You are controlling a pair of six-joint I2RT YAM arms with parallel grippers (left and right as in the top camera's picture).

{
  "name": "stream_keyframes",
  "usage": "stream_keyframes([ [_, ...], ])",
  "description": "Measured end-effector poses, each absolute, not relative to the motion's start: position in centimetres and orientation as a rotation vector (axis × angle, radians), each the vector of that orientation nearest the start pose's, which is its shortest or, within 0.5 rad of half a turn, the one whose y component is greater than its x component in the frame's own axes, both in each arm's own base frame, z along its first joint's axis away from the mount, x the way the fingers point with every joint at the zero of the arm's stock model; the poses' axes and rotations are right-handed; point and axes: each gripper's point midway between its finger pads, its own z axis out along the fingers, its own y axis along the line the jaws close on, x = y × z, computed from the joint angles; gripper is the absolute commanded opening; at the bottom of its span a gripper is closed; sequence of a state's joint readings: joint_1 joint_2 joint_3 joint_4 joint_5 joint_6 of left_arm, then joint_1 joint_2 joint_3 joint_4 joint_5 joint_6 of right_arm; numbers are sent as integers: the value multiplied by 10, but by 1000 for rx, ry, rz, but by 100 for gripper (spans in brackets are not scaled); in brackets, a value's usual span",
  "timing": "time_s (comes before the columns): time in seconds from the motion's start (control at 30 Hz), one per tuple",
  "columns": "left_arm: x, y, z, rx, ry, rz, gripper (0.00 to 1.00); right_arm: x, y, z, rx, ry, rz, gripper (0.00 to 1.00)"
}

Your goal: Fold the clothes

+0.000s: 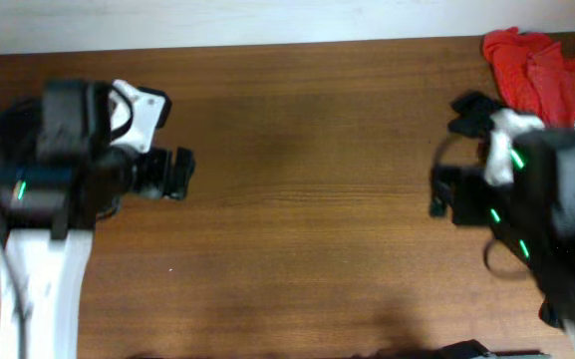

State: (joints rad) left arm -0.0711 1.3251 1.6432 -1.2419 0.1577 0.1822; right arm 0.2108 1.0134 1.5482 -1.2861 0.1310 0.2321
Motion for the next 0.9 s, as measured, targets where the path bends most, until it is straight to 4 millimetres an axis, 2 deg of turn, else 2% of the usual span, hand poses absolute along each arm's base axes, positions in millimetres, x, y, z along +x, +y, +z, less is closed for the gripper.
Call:
stream_keyframes([
  [0.03, 303, -48, 319, 373, 2392, -133, 99, 225, 25, 347, 95, 2286, 81, 99],
  [0.1, 293, -45, 329, 362, 2293, -107, 99, 213, 22, 351, 103, 2189, 104, 99],
  [0.23, 260, -30, 323, 286, 2110, -21, 99, 182, 9, 325, 131, 2060, 101, 99],
  [0.33, 240, -19, 333, 226, 1956, 45, 99, 172, 4, 303, 146, 2008, 97, 99],
  [0.4, 230, -14, 331, 206, 1913, 66, 99, 167, 2, 286, 150, 2023, 88, 99],
  [0.57, 217, -10, 311, 195, 1963, 85, 99, 158, -1, 256, 147, 2119, 55, 99],
  [0.9, 196, -8, 270, 216, 2147, 83, 99, 156, -1, 253, 146, 2129, 51, 99],
])
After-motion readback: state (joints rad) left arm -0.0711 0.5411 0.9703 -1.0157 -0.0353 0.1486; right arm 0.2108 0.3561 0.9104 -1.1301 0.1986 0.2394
